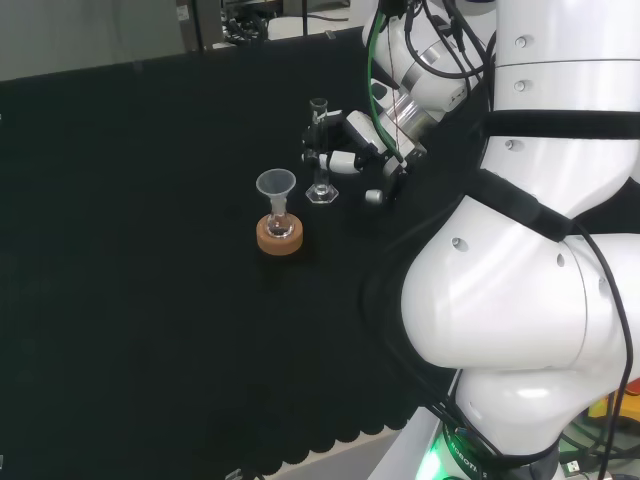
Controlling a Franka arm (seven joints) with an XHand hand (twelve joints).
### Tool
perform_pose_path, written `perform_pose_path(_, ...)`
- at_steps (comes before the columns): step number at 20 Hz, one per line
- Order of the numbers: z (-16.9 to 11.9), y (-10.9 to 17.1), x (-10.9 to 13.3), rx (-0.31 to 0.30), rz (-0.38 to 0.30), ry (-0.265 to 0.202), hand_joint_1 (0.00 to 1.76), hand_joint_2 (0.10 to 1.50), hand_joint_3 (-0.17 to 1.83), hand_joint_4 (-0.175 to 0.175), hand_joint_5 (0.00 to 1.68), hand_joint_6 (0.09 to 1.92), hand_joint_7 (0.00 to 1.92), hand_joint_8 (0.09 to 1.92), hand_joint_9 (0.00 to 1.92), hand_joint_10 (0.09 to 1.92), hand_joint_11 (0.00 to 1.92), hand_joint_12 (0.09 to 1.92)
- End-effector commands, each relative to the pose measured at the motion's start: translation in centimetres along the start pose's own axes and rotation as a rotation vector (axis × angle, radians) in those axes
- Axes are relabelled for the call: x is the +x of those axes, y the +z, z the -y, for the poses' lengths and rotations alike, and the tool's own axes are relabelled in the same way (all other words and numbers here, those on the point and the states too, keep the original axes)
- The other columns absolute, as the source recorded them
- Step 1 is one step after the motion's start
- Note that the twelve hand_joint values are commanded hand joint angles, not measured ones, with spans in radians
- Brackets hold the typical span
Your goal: Put the graduated cylinder back on the table.
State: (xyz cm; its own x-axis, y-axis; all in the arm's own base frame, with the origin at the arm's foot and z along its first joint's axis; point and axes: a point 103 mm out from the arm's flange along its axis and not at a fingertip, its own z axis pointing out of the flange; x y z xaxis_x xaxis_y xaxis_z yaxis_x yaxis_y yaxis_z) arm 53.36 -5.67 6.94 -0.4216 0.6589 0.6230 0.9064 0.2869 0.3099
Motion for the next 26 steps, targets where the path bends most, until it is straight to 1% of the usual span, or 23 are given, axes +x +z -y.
perform_pose_path(1, 0.1, -0.1, -0.3, 0.014, -0.027, 0.016, 1.12, 1.11, 0.02, -0.078, 0.98, 1.00, 1.28, 0.29, 1.47, 0.09, 1.27, 0.75)
perform_pose_path(3, 0.1, -0.2, -0.4, 0.021, -0.037, 0.024, 1.09, 1.11, 0.01, -0.012, 0.97, 1.02, 1.22, 0.32, 1.44, 0.09, 1.19, 0.83)
perform_pose_path(4, 0.1, -0.3, -0.5, 0.023, -0.040, 0.027, 1.07, 1.11, 0.01, 0.026, 0.97, 1.02, 1.19, 0.35, 1.42, 0.09, 1.15, 0.88)
perform_pose_path(6, 0.0, -0.3, -0.6, 0.028, -0.050, 0.035, 1.05, 1.11, 0.00, 0.083, 0.97, 1.02, 1.12, 0.42, 1.39, 0.09, 1.07, 0.95)
perform_pose_path(8, 0.0, -0.4, -0.5, 0.029, -0.053, 0.036, 1.04, 1.07, -0.04, 0.038, 0.92, 0.84, 1.07, 0.47, 1.36, 0.09, 1.03, 0.98)
perform_pose_path(9, 0.0, -0.5, -0.5, 0.029, -0.053, 0.037, 1.03, 1.08, -0.09, 0.021, 0.91, 0.77, 1.05, 0.49, 1.35, 0.09, 1.01, 0.98)
perform_pose_path(11, -0.1, -0.6, -0.5, 0.034, -0.048, 0.040, 1.02, 1.09, -0.15, 0.004, 0.90, 0.70, 1.03, 0.51, 1.33, 0.09, 0.99, 0.99)
perform_pose_path(15, -0.1, -0.8, -0.6, 0.060, -0.040, 0.053, 1.00, 1.08, -0.17, -0.003, 0.89, 0.68, 1.00, 0.52, 1.30, 0.09, 0.94, 1.02)
perform_pose_path(19, -0.1, -0.9, -0.6, 0.073, -0.038, 0.063, 0.98, 1.07, -0.17, -0.009, 0.86, 0.68, 0.97, 0.52, 1.26, 0.09, 0.86, 1.09)
perform_pose_path(23, 0.0, -1.0, -0.8, 0.081, -0.041, 0.070, 0.95, 1.05, -0.17, -0.028, 0.77, 0.70, 0.91, 0.54, 1.20, 0.09, 0.76, 1.16)
perform_pose_path(26, -0.2, -1.1, -0.7, 0.098, -0.042, 0.081, 0.93, 1.03, -0.17, -0.041, 0.70, 0.71, 0.84, 0.57, 1.16, 0.09, 0.67, 1.21)
